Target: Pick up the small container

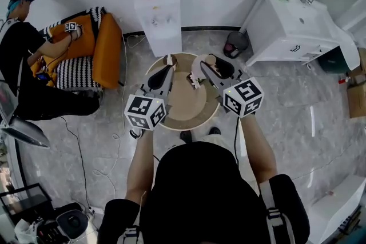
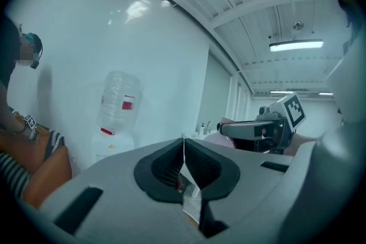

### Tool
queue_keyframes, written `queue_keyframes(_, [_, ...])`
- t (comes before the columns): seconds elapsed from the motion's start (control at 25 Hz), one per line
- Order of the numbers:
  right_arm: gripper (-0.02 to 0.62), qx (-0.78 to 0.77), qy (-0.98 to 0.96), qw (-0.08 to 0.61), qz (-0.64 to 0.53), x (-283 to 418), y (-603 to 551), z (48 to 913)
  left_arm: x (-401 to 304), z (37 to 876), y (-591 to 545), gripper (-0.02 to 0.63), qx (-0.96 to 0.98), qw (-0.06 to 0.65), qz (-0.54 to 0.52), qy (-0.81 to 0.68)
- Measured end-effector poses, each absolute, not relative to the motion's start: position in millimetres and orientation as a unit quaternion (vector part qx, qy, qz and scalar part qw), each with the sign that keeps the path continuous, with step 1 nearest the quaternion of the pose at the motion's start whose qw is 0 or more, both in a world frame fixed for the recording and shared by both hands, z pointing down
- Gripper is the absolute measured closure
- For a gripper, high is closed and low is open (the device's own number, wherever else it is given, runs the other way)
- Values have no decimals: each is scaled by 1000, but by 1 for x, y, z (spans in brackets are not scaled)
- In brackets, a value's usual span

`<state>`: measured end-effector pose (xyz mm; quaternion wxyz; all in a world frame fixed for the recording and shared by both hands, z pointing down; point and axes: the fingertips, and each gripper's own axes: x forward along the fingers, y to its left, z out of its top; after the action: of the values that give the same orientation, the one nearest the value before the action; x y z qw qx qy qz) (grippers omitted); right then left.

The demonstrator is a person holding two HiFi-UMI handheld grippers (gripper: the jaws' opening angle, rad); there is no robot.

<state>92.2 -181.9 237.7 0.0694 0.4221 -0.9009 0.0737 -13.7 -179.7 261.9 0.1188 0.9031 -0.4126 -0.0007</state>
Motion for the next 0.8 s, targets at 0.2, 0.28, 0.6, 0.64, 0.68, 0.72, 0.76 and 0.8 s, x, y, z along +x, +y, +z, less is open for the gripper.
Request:
queue_keyframes(0.2, [453,429,-899,60,71,96,-179,227,-9,253,-179,584,907,112,-6,-406])
queue_keyframes(0.28, [453,429,-899,60,69,96,-176,225,-6,250,-178,584,908,111,-8,-403])
queue_keyframes(0.6, [453,432,-897,60,74,96,-171,228,3,247,-179,584,914,109,-13,-390])
queue_keyframes(0.64, [453,432,-897,60,74,96,-170,228,4,247,-179,584,914,109,-13,-389])
queue_keyframes(0.68, [453,433,-896,59,74,97,-169,228,5,247,-179,584,915,109,-13,-388])
queue_keyframes(0.72, [453,433,-896,59,74,97,-169,228,6,246,-178,584,915,109,-13,-387])
queue_keyframes(0.76, [453,434,-896,58,74,98,-168,227,7,246,-178,584,916,108,-12,-386])
queue_keyframes(0.8, [453,435,-896,58,73,97,-168,227,7,246,-178,584,917,107,-12,-385])
